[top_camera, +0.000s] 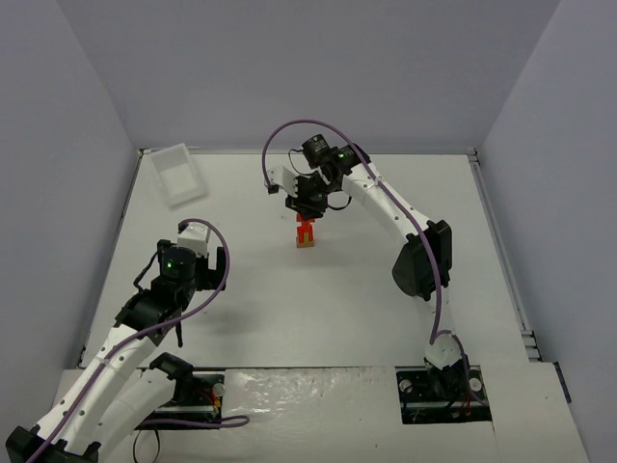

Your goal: Build the wood block tower

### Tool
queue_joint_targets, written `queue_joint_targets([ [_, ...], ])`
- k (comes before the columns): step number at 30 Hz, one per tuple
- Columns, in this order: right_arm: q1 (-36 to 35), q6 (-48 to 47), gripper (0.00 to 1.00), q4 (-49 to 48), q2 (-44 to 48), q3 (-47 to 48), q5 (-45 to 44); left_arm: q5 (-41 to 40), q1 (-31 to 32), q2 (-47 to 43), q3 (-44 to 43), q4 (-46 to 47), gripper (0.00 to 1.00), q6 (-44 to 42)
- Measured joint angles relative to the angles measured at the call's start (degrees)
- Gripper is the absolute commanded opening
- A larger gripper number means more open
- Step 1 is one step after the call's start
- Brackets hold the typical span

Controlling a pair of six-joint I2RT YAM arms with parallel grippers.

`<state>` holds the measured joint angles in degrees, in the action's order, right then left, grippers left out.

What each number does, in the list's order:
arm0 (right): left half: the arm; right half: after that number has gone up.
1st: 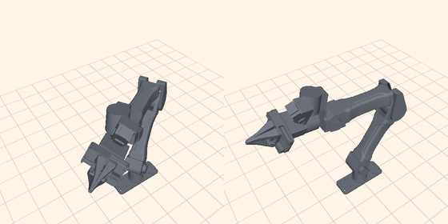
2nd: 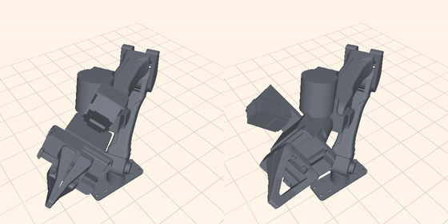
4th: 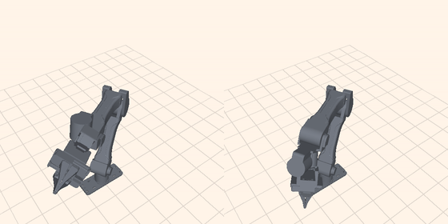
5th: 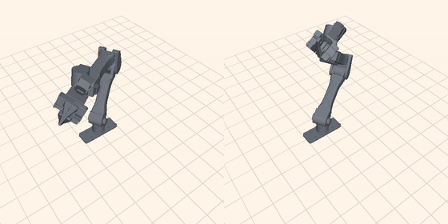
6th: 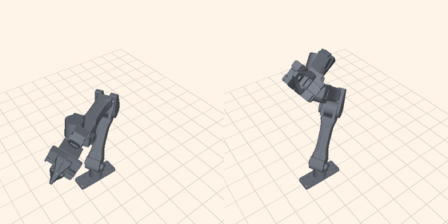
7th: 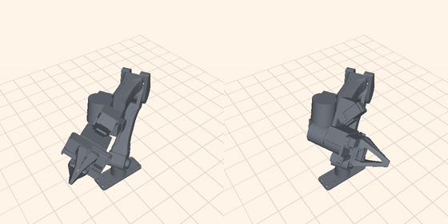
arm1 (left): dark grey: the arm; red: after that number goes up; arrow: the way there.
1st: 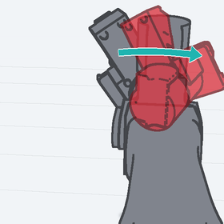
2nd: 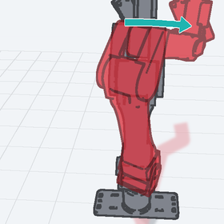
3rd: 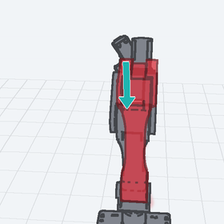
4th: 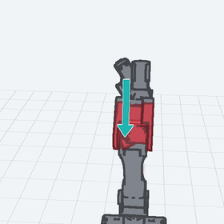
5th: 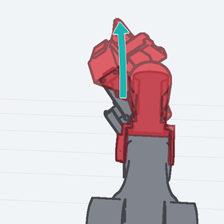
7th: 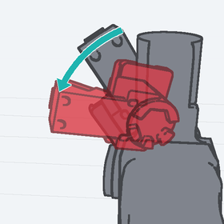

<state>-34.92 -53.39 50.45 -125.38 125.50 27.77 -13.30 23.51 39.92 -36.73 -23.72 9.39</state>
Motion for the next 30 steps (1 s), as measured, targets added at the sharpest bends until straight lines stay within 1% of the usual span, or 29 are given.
queue_joint_targets([
  [6, 0.0, 0.0, 0.21, 0.0, 0.0, 0.1, 0.0, 0.0, 0.0, 0.1, 0.0, 0.0, 0.96, 0.0],
  [30, 0.0, 0.6, 0.24, 0.0, -0.1, 0.3, -0.3, 0.0, 0.0, 0.2, 0.0, 0.0, 0.96, 0.0],
])
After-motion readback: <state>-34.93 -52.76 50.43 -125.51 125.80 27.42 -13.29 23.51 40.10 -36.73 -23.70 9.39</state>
